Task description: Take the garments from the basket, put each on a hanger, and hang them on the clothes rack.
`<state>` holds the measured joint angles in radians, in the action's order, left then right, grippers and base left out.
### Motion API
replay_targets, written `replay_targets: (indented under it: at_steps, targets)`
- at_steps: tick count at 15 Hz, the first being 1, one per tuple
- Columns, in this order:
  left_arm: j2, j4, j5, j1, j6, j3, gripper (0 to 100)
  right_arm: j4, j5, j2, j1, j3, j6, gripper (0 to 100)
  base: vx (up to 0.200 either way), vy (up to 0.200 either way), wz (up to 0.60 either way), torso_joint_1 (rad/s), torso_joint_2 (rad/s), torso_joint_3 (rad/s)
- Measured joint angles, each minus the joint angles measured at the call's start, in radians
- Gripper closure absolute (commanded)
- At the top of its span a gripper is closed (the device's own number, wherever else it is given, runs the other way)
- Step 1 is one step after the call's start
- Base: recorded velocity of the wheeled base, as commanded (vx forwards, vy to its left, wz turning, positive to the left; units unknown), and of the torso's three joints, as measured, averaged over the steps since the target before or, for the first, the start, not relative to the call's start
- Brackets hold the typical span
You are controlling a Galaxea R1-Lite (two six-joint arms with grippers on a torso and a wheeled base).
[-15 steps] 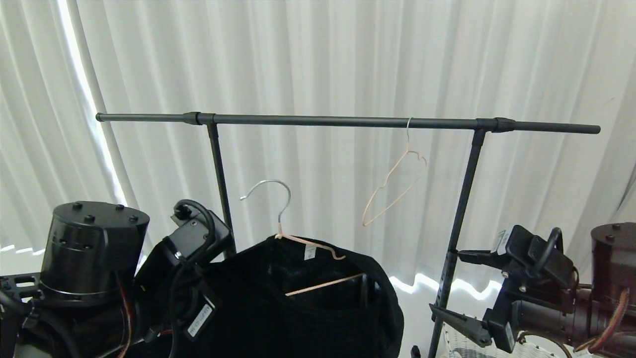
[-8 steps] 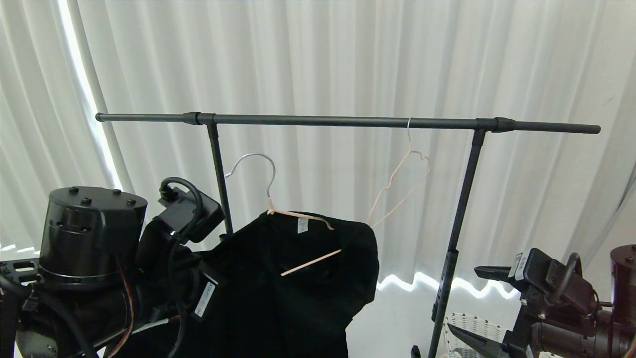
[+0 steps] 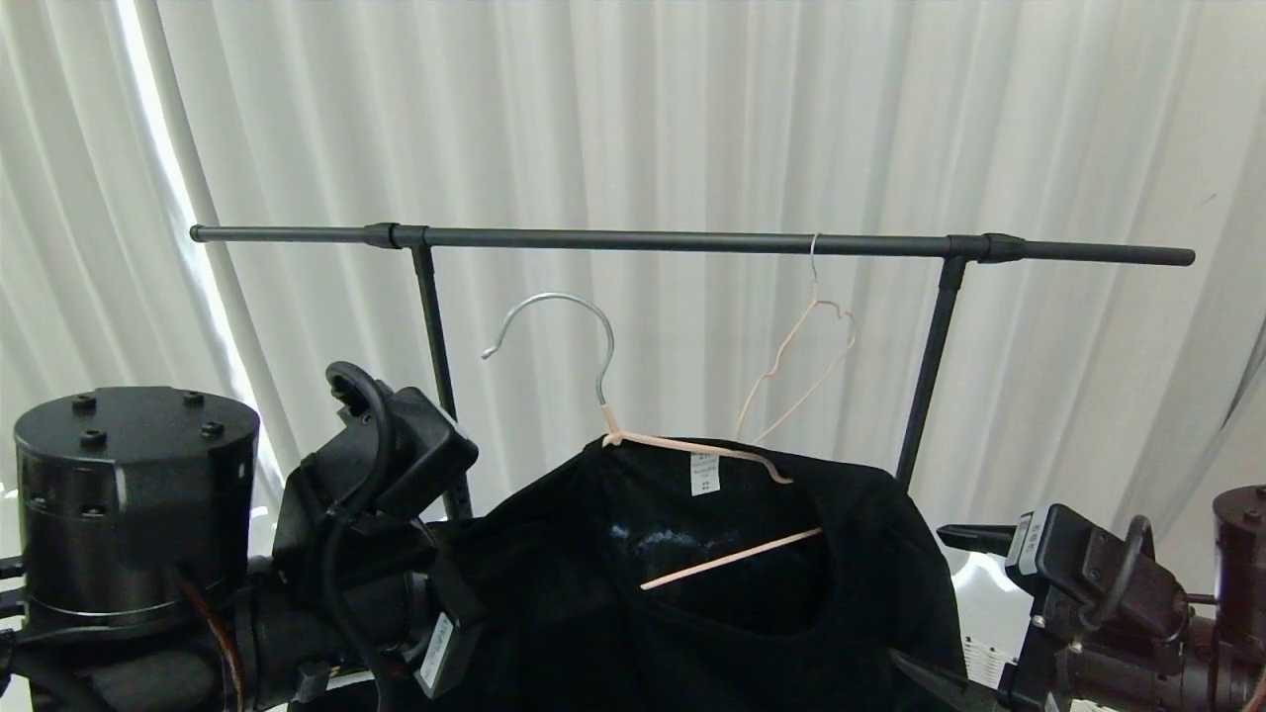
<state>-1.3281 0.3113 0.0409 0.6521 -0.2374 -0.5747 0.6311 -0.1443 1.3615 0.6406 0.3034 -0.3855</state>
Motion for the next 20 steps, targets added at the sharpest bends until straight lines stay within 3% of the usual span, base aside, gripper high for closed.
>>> replay_targets:
  at_steps: [4, 8, 9, 16, 20]
  targets:
    - [0.028, 0.001, 0.006, 0.002, -0.06, 0.046, 100, 0.006, 0.0, 0.001, 0.0, 0.0, -0.02, 0, 0.0, 0.0, 0.0, 0.0, 0.0, 0.0]
    - [0.057, 0.001, 0.026, 0.001, -0.064, 0.061, 100, 0.007, 0.0, 0.01, 0.0, -0.002, -0.023, 0, 0.0, 0.0, 0.0, 0.0, 0.0, 0.0]
    - [0.059, 0.001, 0.026, 0.001, -0.064, 0.061, 100, 0.007, 0.0, 0.011, 0.0, -0.002, -0.025, 100, 0.0, 0.0, 0.0, 0.0, 0.0, 0.0]
    - [0.063, 0.001, 0.011, -0.003, -0.066, 0.075, 100, 0.007, 0.005, 0.013, -0.01, -0.007, -0.027, 100, 0.0, 0.0, 0.0, 0.0, 0.0, 0.0]
    - [0.063, 0.001, -0.014, -0.005, -0.067, 0.108, 100, 0.011, 0.005, 0.004, -0.058, -0.003, -0.027, 100, 0.0, 0.0, 0.0, 0.0, 0.0, 0.0]
